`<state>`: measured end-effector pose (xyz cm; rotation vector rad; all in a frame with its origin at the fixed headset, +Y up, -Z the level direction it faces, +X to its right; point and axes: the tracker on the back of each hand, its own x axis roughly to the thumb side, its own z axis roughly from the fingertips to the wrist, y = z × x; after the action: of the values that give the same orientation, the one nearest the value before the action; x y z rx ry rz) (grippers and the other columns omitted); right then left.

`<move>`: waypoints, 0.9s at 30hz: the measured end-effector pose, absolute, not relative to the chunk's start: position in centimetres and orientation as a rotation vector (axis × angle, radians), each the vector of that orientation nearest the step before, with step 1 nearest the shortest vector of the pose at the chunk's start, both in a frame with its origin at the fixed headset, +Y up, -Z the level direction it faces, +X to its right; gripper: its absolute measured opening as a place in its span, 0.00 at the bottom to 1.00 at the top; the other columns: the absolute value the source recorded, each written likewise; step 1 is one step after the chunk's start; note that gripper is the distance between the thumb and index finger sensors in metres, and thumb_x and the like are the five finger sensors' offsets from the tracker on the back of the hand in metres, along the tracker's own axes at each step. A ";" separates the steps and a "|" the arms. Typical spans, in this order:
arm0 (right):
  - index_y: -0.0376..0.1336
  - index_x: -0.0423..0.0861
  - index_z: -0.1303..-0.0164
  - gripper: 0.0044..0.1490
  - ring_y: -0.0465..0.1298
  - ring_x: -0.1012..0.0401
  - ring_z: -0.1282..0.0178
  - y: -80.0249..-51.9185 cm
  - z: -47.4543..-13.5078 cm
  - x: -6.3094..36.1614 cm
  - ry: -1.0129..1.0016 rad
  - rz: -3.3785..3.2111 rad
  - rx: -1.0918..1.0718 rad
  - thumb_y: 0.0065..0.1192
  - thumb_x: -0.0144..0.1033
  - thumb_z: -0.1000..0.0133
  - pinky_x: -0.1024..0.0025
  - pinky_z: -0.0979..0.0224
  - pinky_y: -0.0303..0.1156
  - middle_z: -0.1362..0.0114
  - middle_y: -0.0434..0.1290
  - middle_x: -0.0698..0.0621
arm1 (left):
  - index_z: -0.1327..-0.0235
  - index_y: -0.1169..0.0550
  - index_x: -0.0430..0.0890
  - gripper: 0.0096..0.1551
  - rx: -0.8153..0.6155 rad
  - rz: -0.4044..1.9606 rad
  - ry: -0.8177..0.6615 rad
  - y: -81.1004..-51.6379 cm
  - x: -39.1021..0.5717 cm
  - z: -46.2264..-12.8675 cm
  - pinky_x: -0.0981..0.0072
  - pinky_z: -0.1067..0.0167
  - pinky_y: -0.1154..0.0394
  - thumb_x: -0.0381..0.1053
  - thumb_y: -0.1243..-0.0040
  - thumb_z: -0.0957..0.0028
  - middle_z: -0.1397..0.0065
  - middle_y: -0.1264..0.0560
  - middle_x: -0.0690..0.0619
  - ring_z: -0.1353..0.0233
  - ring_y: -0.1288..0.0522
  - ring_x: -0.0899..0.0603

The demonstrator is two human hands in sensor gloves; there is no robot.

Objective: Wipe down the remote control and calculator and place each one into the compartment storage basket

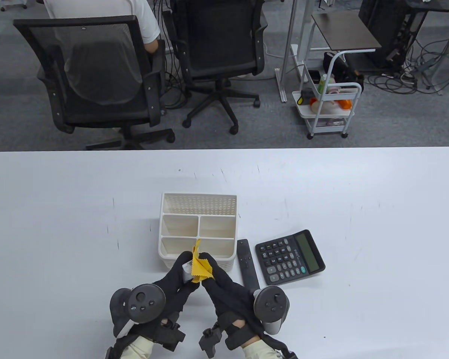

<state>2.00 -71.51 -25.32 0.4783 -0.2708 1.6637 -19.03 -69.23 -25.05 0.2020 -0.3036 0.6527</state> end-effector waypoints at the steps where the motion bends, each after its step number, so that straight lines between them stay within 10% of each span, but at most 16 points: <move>1: 0.59 0.36 0.22 0.32 0.72 0.38 0.29 -71.4 -25.2 1.9 -0.274 1.679 0.488 0.55 0.33 0.37 0.36 0.34 0.67 0.23 0.69 0.33 | 0.24 0.36 0.45 0.38 0.213 0.654 -0.287 -69.3 -19.3 -25.1 0.52 0.46 0.15 0.53 0.37 0.46 0.37 0.17 0.46 0.43 0.11 0.45; 27: 0.57 0.35 0.21 0.33 0.68 0.38 0.26 -71.6 -25.3 2.1 -0.242 1.631 0.418 0.54 0.32 0.36 0.35 0.34 0.65 0.22 0.66 0.33 | 0.27 0.31 0.49 0.36 0.280 0.566 -0.364 -68.8 -18.3 -24.6 0.55 0.47 0.13 0.53 0.33 0.49 0.36 0.16 0.47 0.44 0.09 0.47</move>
<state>2.15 -71.60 -25.35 0.4182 -0.2416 1.6314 -18.28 -68.81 -24.57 0.2798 -0.3645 0.5657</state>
